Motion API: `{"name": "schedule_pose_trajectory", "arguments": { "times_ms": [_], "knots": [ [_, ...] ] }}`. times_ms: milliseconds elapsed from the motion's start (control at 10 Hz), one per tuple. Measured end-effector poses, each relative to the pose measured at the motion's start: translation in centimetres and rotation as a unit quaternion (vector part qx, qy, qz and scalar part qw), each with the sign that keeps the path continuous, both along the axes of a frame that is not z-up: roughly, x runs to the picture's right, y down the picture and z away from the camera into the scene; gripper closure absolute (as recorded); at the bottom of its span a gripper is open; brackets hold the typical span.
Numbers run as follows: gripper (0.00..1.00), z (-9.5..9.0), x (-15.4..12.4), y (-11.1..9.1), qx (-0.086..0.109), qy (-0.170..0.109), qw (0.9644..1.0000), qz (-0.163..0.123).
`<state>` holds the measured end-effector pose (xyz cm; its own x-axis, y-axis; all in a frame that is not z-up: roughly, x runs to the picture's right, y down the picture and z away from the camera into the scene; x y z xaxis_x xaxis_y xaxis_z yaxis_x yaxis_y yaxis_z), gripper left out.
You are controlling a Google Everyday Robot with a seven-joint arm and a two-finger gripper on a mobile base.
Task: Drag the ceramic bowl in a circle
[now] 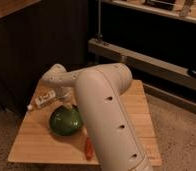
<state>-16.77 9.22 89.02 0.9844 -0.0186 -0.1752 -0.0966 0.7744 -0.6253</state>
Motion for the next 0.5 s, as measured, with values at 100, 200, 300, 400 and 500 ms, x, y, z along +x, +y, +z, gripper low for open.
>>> {"name": "schedule_pose_trajectory", "arguments": {
  "times_ms": [100,200,300,400,500],
  "knots": [
    [1.00,0.4,-0.2,-0.4,-0.001,0.000,1.0000,-0.003],
    [1.00,0.6,-0.9,-0.7,-0.002,0.001,1.0000,-0.006],
    [1.00,0.3,-1.5,-0.5,-0.002,0.000,0.9999,-0.012],
    [1.00,-0.2,-1.5,0.1,-0.004,0.001,0.9999,-0.010],
    [1.00,-0.4,-0.9,0.2,-0.001,0.003,0.9999,-0.010]
  ]
}}
